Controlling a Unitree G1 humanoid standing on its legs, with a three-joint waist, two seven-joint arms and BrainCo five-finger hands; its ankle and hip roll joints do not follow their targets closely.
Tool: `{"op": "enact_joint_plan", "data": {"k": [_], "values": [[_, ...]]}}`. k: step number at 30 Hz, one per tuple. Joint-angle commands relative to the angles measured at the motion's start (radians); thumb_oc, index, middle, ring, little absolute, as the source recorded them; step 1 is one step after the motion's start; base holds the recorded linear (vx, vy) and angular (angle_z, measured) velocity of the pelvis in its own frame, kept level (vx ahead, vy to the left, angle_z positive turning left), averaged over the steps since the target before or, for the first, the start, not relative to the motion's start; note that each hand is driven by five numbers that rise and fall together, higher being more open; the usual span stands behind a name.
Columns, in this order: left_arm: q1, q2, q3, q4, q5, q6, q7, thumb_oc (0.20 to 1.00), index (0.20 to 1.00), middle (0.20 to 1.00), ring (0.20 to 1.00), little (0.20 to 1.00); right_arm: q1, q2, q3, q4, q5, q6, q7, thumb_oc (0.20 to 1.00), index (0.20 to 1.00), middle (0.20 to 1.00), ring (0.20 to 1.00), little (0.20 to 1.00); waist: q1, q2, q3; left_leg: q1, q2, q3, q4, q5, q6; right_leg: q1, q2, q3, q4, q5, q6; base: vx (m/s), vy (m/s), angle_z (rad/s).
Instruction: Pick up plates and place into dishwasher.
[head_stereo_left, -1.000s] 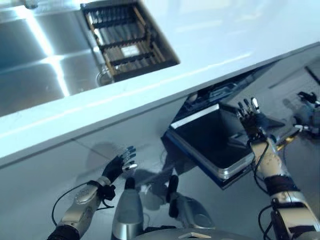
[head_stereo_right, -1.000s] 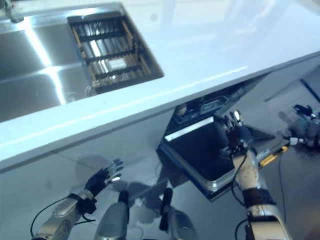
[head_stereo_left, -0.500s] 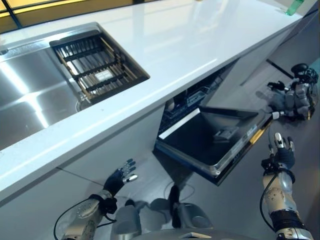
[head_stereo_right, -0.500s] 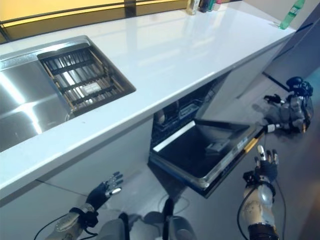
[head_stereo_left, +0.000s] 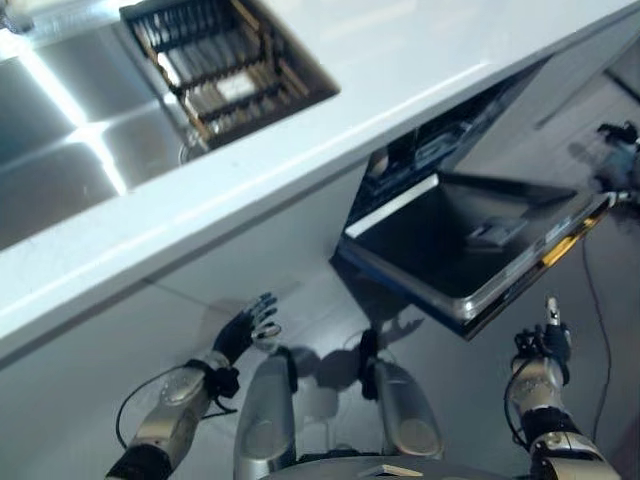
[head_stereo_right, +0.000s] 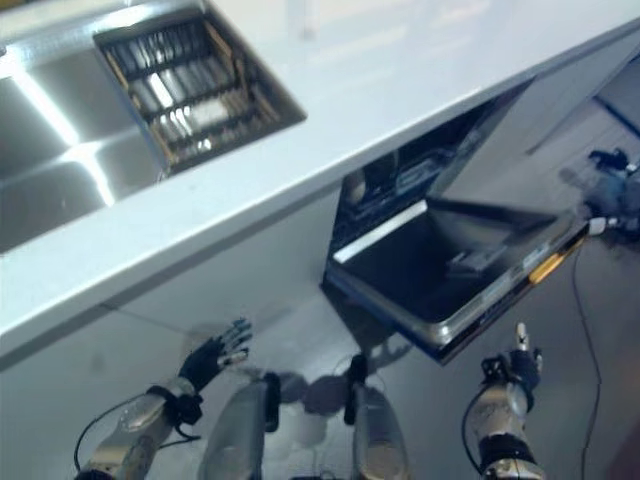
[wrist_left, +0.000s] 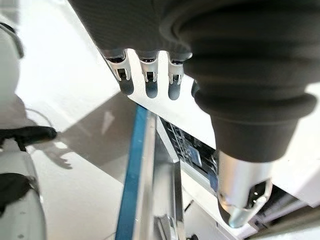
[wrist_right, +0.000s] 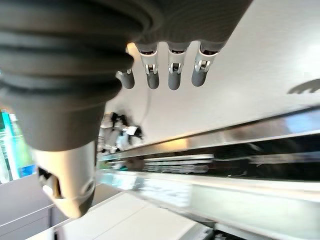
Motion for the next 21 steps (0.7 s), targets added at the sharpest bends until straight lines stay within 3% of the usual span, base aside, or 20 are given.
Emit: {"op": "enact_joint_plan", "data": {"k": [1,8,12,21], "values": [[0.034,0.000,-0.021,-0.096,-0.032,-0.051,0.002,1.000,1.000,1.000,1.000,1.000,-0.042,-0.049,-0.035,0.038,0.069,-0.060,0.024,1.000,1.000,1.000,1.000,1.000,0.028,0.022,0.012,-0.024,-0.057,0.045,0.049,-0.052,0.076,0.011,0.009,-0.013,0.165,-0.093,-0.016,-0.03,0.059,0.19],[0.026,0.003,-0.066,-0.085,-0.037,-0.060,-0.011,1.000,1.000,1.000,1.000,1.000,-0.062,-0.090,-0.072,0.203,0.137,0.029,0.147,1.000,1.000,1.000,1.000,1.000,0.032,0.046,0.033,-0.070,-0.078,0.020,0.123,-0.081,0.085,-0.054,-0.002,-0.008,0.266,-0.134,-0.038,0.00,0.023,0.14],[0.014,0.006,-0.087,-0.076,-0.044,-0.075,-0.024,1.000,1.000,1.000,1.000,1.000,-0.090,-0.104,-0.055,0.242,0.214,0.078,0.266,1.000,1.000,1.000,1.000,1.000,0.036,0.055,0.036,-0.091,-0.080,0.012,0.123,-0.075,0.080,-0.083,-0.004,-0.007,0.280,-0.135,-0.041,0.00,-0.002,0.01],[-0.012,0.028,-0.127,-0.112,-0.062,-0.070,-0.013,1.000,1.000,1.000,1.000,1.000,-0.162,-0.171,-0.063,0.356,0.244,0.132,0.314,1.000,1.000,1.000,1.000,1.000,0.050,0.082,0.037,-0.144,-0.091,0.012,0.141,-0.075,0.080,-0.144,-0.016,-0.013,0.316,-0.142,-0.042,-0.01,-0.010,0.02]]}}
